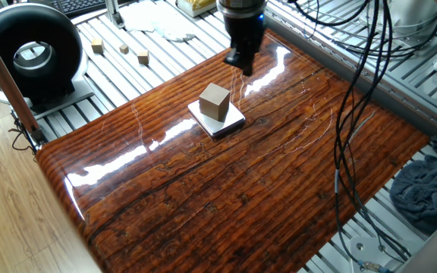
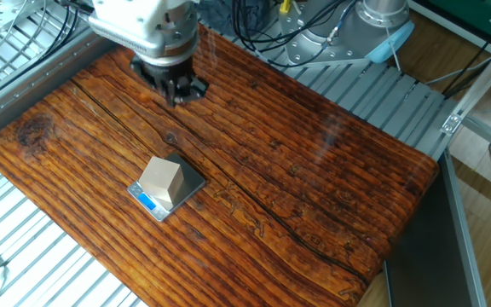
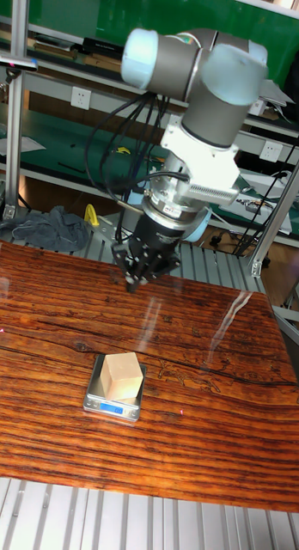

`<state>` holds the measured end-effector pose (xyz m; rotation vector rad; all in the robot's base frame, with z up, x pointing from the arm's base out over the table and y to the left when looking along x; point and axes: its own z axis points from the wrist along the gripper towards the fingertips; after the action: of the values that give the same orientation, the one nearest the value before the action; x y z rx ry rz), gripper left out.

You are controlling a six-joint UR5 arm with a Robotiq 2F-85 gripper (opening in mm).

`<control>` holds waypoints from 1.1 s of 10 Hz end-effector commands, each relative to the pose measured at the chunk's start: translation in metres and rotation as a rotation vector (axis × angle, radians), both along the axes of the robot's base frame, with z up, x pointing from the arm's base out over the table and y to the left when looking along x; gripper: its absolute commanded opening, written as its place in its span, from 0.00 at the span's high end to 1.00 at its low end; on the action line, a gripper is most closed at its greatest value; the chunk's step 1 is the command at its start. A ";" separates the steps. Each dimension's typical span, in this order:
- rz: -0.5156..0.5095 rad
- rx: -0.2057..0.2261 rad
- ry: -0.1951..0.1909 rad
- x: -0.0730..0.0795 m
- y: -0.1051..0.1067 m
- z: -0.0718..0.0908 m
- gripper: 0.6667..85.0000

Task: Remove the object from the scale

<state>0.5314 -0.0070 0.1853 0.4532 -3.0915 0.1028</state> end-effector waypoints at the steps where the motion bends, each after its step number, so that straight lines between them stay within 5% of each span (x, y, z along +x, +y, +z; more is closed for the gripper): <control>1: 0.027 0.125 -0.159 0.048 0.019 0.004 0.99; 2: 0.050 0.104 -0.206 0.063 0.013 0.002 0.99; 8: 0.134 0.105 -0.140 0.063 0.016 -0.035 0.40; 11: 0.112 0.088 -0.138 0.064 0.009 -0.044 0.26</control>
<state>0.5930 0.0028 0.1474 0.6640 -3.2084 0.0092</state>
